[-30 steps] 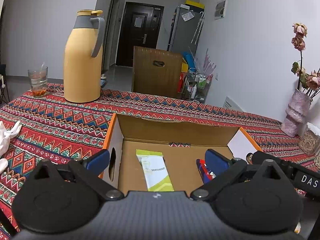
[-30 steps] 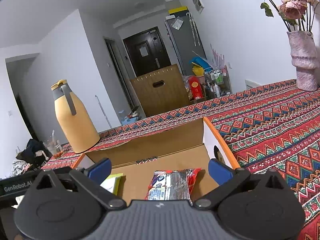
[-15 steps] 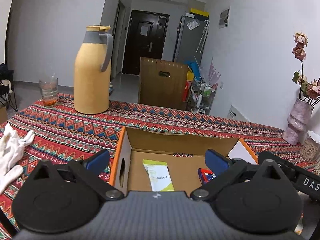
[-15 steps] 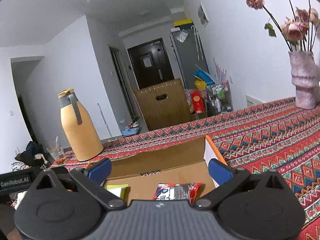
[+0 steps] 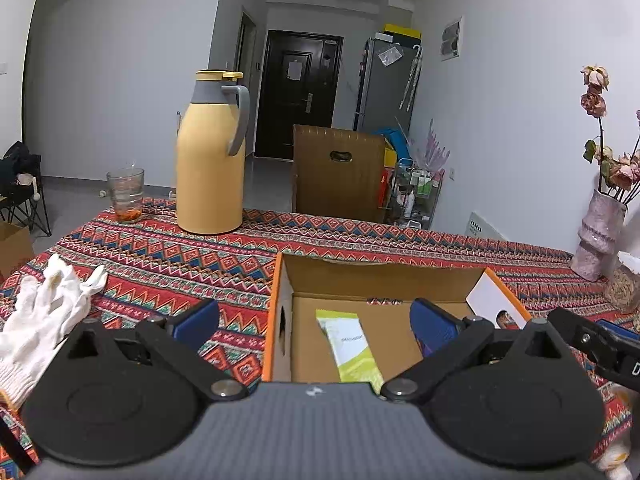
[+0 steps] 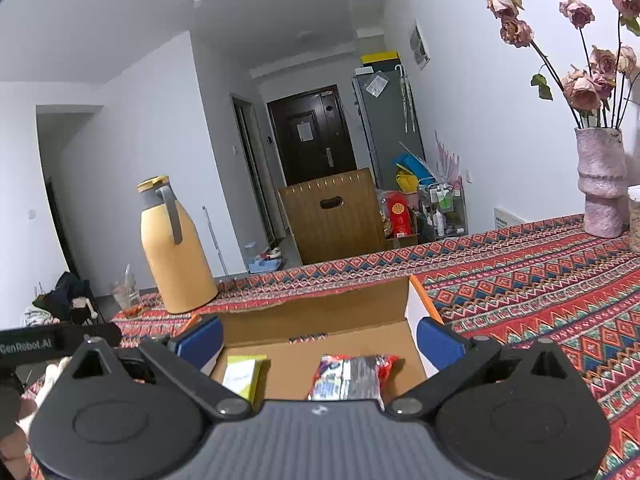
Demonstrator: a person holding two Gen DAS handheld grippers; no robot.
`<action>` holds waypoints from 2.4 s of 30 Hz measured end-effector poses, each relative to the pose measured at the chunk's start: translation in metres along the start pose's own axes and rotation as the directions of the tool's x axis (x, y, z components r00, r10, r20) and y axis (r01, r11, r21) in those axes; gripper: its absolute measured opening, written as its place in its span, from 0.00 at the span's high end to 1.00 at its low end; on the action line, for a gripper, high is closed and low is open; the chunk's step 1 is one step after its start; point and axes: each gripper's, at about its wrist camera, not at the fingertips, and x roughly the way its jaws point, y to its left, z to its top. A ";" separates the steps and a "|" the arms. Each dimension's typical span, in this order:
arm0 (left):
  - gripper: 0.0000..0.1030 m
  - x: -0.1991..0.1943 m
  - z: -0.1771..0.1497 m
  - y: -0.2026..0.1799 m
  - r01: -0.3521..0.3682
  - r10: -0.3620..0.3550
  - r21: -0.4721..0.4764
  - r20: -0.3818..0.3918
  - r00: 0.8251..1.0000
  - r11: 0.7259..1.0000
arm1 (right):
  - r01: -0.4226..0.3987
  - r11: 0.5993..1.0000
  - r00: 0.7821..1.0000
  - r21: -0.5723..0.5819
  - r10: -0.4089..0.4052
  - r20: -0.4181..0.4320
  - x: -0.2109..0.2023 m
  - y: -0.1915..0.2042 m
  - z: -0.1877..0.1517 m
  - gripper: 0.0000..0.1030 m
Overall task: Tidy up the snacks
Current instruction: 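Withdraw both tools from the box back toward the snack pile, then grasp the white snack packet with right gripper while left grasps green bar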
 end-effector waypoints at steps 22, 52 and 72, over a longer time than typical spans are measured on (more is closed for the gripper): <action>0.00 -0.055 -0.060 0.028 0.005 -0.006 0.056 0.012 1.000 0.998 | 0.110 0.990 0.993 -0.093 -0.113 -0.034 -0.073 -0.034 -0.080 0.00; 0.00 -0.059 -0.093 0.035 0.012 -0.010 0.028 -0.086 0.996 1.000 | 0.051 0.979 0.931 -0.195 -0.117 -0.345 -0.046 -0.082 -0.103 0.56; 0.00 -0.016 -0.092 0.056 -0.059 0.066 0.037 -0.220 0.973 0.998 | 0.105 0.994 0.986 -0.038 -0.109 -0.126 -0.085 -0.075 -0.091 0.60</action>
